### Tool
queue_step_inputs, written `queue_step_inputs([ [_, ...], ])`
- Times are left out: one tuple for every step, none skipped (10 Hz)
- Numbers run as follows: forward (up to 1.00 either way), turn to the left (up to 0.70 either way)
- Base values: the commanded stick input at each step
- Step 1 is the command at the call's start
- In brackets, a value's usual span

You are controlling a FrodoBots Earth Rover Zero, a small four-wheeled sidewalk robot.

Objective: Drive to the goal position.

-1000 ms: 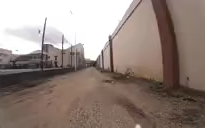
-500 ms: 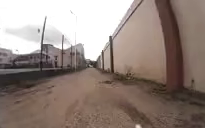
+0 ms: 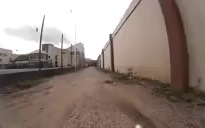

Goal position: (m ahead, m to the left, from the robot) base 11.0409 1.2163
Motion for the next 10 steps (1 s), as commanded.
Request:
queue_step_inputs([
  [0.30, 0.00],
  [0.30, 0.00],
  [0.30, 0.00],
  [0.30, 0.00],
  [0.30, 0.00],
  [0.30, 0.00],
  [0.30, 0.00],
  [0.30, 0.00],
  [0.30, 0.00],
  [0.30, 0.00],
])
